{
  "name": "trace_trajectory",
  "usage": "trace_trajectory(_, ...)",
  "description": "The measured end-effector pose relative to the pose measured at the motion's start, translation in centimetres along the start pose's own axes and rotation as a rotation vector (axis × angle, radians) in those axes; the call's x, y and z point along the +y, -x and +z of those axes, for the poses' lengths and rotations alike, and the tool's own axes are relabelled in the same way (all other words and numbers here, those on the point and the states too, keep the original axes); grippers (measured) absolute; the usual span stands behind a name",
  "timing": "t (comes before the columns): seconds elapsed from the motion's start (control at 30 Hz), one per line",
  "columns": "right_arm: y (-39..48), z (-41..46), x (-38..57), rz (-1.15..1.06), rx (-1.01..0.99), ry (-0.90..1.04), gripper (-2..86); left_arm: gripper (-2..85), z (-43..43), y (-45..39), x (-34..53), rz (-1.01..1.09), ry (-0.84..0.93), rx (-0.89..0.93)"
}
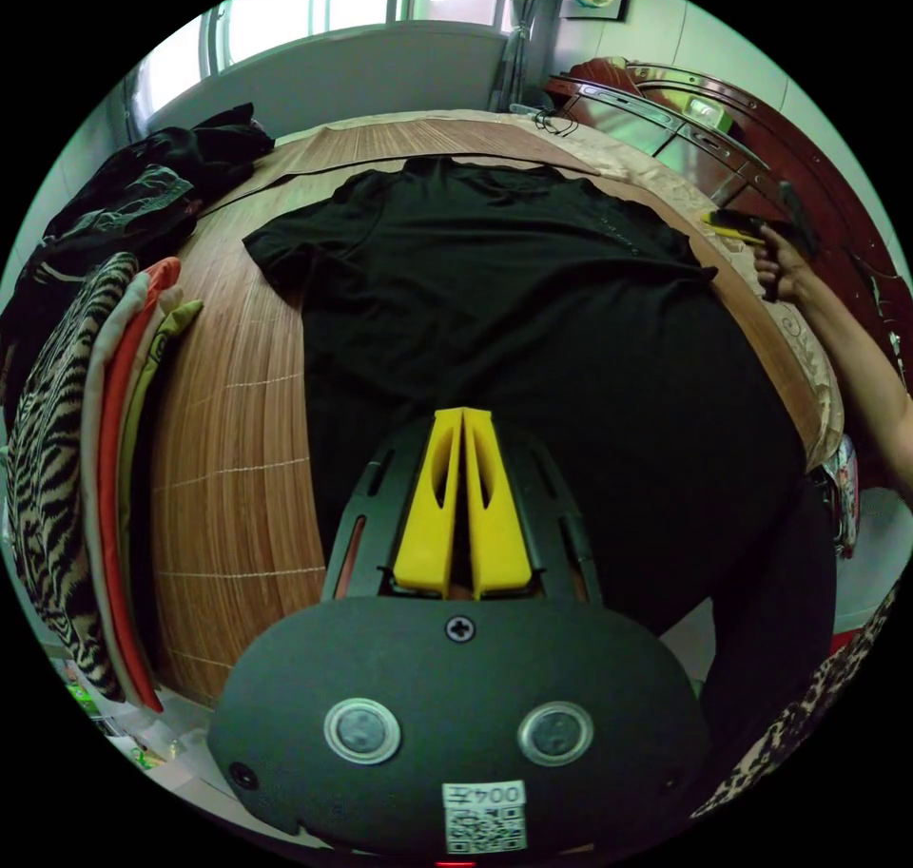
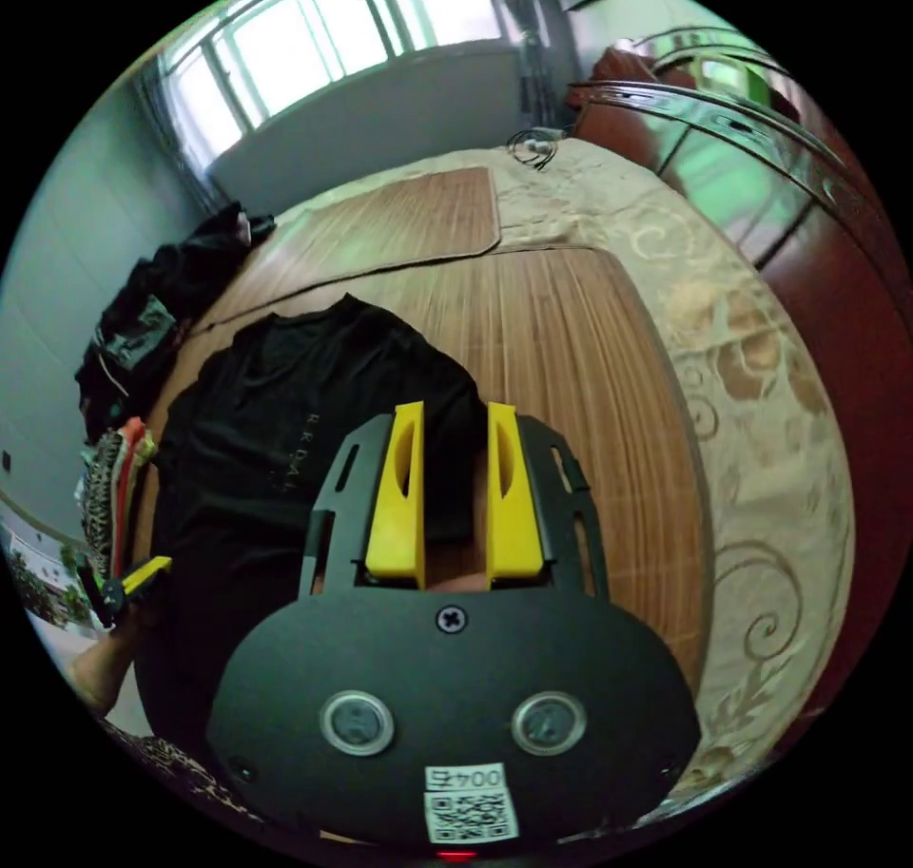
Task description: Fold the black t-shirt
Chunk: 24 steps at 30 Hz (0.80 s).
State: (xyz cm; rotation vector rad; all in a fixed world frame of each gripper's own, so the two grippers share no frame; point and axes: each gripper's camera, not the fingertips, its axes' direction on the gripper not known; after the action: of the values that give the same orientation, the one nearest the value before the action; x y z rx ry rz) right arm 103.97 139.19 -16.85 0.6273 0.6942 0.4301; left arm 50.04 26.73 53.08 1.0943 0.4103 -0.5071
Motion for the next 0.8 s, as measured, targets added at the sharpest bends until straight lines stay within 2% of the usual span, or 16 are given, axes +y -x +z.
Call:
trace_trajectory(0.17,1.9,5.6,-7.1,-0.085,0.049,0.226,9.0,0.4,-0.4,0.0,0.3,-0.004,0.000,0.007)
trace_trajectory(0.23,2.7,7.6,-8.4,-0.123,0.028,0.322,2.5,0.4,-0.5,0.1,0.4,-0.010,0.000,0.017)
trace_trajectory(0.3,3.8,9.2,-9.8,-0.155,0.080,0.387,0.9,0.4,-0.6,0.2,0.5,-0.014,-0.001,0.024)
trace_trajectory(0.4,5.7,8.1,-12.4,-0.167,0.228,0.218,0.3,0.4,-0.8,0.3,0.6,-0.022,-0.001,0.033)
trace_trajectory(0.47,6.8,5.1,-13.1,-0.175,0.373,-0.015,0.9,0.5,-0.9,0.4,0.6,-0.027,0.000,0.037)
trace_trajectory(0.5,6.9,4.4,-13.1,-0.180,0.379,-0.051,1.9,0.5,-1.0,0.4,0.6,-0.030,0.000,0.041)
trace_trajectory(0.53,6.6,3.4,-12.9,-0.189,0.365,-0.075,3.7,0.5,-1.1,0.5,0.5,-0.034,0.000,0.045)
trace_trajectory(0.6,4.9,2.8,-12.7,-0.155,0.310,-0.004,8.2,0.6,-1.1,0.6,0.5,-0.039,0.000,0.053)
trace_trajectory(0.73,-0.3,1.6,-9.5,-0.014,-0.039,0.081,9.2,0.7,-1.3,0.8,0.5,-0.050,0.000,0.071)
trace_trajectory(0.8,-1.0,1.6,-7.9,0.005,-0.120,0.107,8.4,0.7,-1.5,0.7,0.5,-0.052,0.000,0.074)
